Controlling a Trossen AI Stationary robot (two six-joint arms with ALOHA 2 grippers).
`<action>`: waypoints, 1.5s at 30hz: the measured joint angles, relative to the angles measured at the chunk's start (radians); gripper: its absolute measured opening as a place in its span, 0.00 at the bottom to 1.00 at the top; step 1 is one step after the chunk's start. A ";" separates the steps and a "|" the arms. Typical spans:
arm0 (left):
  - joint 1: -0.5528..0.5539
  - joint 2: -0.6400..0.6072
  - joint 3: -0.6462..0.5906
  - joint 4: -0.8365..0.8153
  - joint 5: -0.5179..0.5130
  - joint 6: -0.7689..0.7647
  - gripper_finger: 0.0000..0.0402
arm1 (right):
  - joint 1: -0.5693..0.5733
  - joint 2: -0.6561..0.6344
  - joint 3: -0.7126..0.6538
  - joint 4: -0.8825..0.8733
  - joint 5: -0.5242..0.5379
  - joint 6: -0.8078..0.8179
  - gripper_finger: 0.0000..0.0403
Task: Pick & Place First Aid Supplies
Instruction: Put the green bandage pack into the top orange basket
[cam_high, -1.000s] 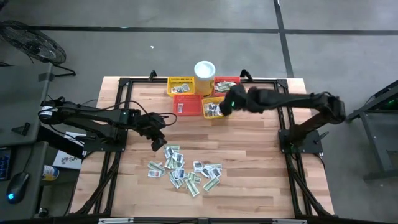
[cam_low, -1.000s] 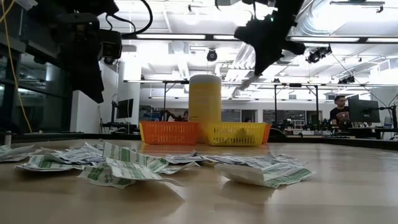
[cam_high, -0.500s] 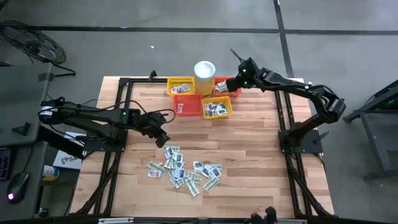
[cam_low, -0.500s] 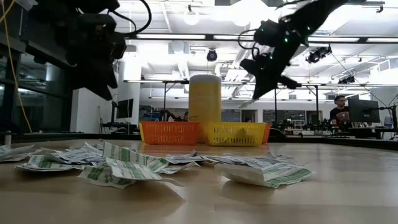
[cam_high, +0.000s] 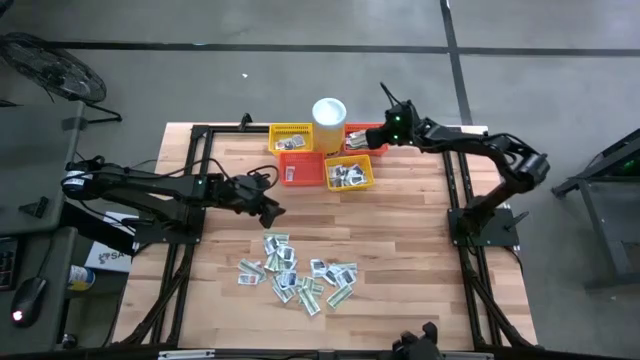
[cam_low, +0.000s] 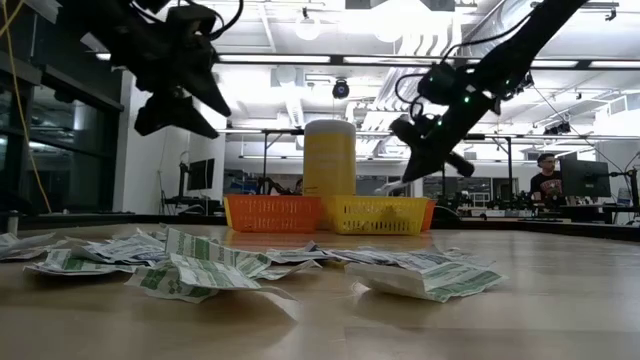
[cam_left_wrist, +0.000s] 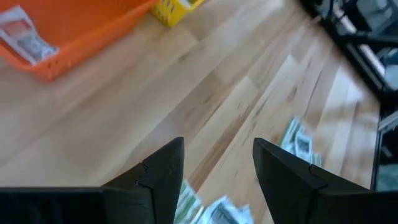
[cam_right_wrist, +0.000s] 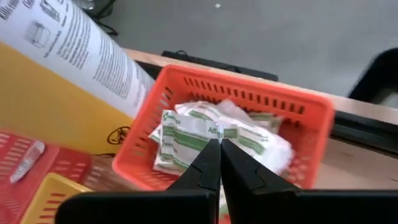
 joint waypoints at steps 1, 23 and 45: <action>0.000 0.000 0.000 0.011 -0.007 0.000 0.47 | -0.001 0.016 0.000 0.013 -0.010 0.000 0.00; 0.000 0.000 0.000 0.039 -0.091 -0.058 0.47 | -0.047 0.127 0.001 0.055 -0.030 -0.051 0.00; 0.000 -0.061 0.000 -0.042 -0.029 -0.042 0.47 | -0.106 0.131 0.089 -0.001 -0.238 -0.074 0.52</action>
